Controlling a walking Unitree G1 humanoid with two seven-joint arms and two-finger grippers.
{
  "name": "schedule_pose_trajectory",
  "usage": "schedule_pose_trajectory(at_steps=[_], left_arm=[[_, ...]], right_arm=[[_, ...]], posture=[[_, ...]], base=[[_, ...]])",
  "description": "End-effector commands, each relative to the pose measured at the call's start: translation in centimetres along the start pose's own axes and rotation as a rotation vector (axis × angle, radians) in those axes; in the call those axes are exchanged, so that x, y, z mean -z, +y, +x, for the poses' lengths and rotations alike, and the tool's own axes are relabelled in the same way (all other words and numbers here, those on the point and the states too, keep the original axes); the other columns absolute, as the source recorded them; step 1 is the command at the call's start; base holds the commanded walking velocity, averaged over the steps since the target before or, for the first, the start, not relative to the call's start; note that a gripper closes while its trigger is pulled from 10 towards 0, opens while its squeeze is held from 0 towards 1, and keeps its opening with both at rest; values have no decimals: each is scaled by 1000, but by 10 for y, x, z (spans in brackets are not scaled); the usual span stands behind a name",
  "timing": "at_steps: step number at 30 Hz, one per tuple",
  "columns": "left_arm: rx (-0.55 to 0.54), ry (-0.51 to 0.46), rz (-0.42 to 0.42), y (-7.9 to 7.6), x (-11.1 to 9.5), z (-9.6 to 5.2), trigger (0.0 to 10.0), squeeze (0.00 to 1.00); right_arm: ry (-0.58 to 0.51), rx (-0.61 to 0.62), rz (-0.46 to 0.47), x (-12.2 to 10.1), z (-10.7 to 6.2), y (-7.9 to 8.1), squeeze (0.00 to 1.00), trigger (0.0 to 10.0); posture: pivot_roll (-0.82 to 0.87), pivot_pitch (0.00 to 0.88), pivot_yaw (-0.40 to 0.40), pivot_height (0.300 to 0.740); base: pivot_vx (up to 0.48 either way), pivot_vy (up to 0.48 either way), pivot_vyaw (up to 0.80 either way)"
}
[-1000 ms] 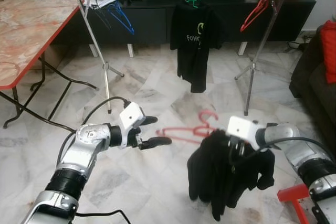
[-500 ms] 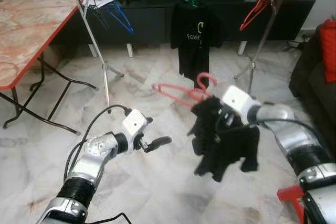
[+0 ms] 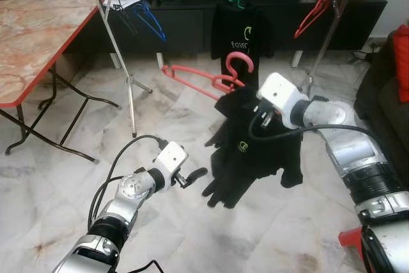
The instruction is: Hang hanger
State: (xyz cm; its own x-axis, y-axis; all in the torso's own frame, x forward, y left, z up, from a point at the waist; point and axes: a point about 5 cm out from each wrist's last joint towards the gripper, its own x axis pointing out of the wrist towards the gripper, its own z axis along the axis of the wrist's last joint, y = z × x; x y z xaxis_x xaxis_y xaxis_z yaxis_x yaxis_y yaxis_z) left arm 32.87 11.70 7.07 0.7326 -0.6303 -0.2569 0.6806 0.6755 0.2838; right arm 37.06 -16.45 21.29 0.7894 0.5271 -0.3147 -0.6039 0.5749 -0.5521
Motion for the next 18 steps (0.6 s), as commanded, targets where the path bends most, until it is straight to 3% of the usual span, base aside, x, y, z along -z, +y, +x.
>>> schedule_pose_trajectory(at_steps=[1, 4, 8, 14, 15, 18], left_arm=[[-2, 21, 36, 0, 3, 1, 10000, 0], [-15, 22, 47, -1, 3, 2, 10000, 0], [-29, 50, 138, -4, 7, 4, 10000, 0], [-69, 48, 162, -4, 7, 5, 10000, 0], [-55, 64, 227, -6, 8, 6, 10000, 0], [-56, 72, 285, -7, 8, 7, 10000, 0]], right_arm=[[-72, 19, 11, -15, -4, -3, 0, 0], [-76, 19, 23, -16, -5, -1, 0, 0], [-119, 3, 50, -30, -10, 2, 0, 0], [-155, -10, 24, -46, -15, 4, 0, 0], [-162, -14, 18, -48, -16, 5, 0, 0], [-179, -36, 11, -55, -17, 11, 0, 0]], posture=[[-76, 73, 80, 740], [-77, 76, 82, 740], [-79, 87, 87, 740], [-90, 96, 92, 740], [-90, 96, 92, 740], [-88, 101, 92, 740]], base=[[0, 0, 0], [0, 0, 0], [0, 0, 0], [0, 0, 0], [0, 0, 0], [0, 0, 0]])
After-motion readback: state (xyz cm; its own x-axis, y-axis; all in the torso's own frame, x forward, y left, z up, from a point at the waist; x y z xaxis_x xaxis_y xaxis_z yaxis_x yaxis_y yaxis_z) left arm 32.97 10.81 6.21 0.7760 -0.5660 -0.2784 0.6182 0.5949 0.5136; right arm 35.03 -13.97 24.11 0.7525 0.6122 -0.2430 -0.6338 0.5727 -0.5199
